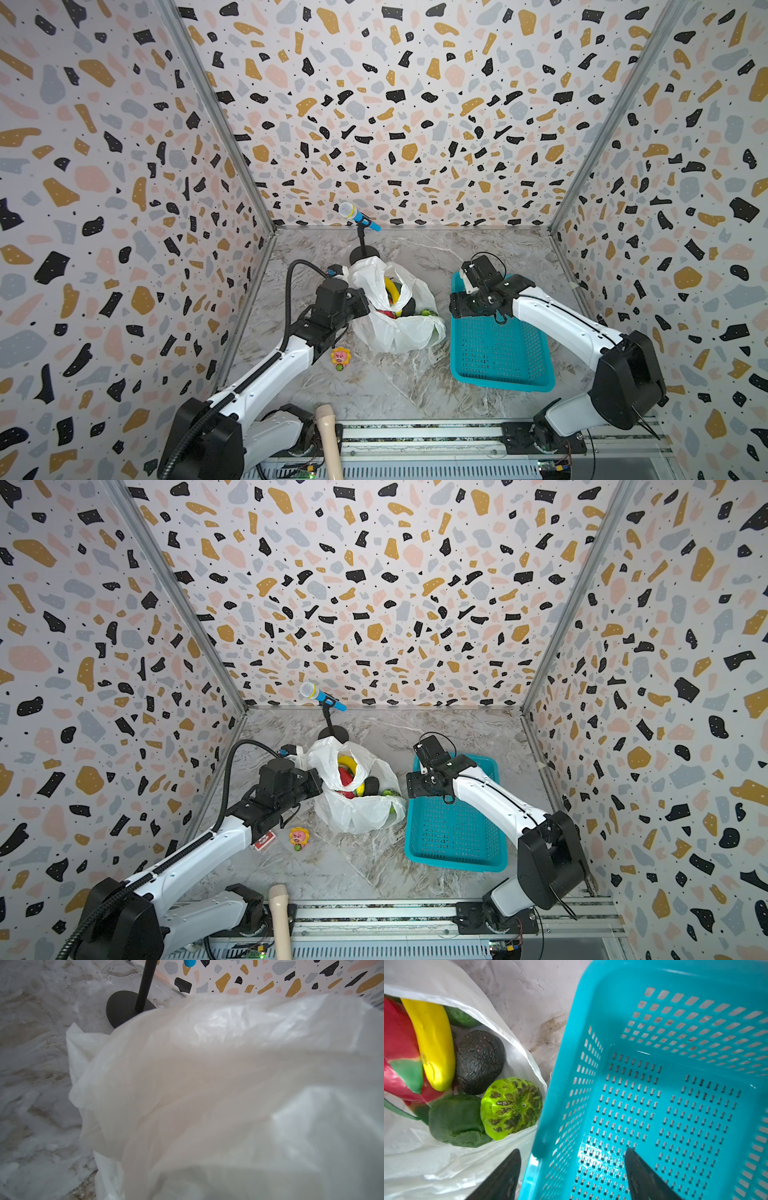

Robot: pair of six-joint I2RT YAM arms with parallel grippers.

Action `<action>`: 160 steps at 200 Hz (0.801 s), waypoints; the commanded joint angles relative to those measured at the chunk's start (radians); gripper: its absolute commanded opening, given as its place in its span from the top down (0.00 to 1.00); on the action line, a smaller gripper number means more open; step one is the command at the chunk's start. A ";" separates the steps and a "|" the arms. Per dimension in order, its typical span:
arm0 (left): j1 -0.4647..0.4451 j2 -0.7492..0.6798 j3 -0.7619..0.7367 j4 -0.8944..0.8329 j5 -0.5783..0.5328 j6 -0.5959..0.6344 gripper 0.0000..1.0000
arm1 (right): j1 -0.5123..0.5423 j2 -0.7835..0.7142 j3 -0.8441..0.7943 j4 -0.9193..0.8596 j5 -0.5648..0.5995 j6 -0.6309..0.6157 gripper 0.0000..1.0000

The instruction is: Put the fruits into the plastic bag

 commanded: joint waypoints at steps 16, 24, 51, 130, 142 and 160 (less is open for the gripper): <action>-0.005 0.008 0.008 0.030 0.006 0.015 1.00 | 0.101 -0.048 0.027 -0.045 0.026 -0.079 0.22; -0.005 0.008 0.007 0.030 0.006 0.013 1.00 | 0.125 -0.061 0.024 -0.052 0.035 -0.087 0.22; -0.005 0.011 0.003 0.035 0.009 0.009 1.00 | 0.178 -0.105 0.005 -0.089 0.047 -0.104 0.23; -0.005 0.028 0.007 0.037 0.018 0.008 1.00 | 0.304 -0.046 0.024 -0.144 0.183 -0.137 0.23; -0.004 0.024 0.006 0.034 0.016 0.008 1.00 | 0.313 -0.022 0.043 -0.129 0.211 -0.142 0.23; -0.005 0.015 0.006 0.032 0.009 0.009 1.00 | 0.323 0.017 0.072 -0.105 0.252 -0.161 0.23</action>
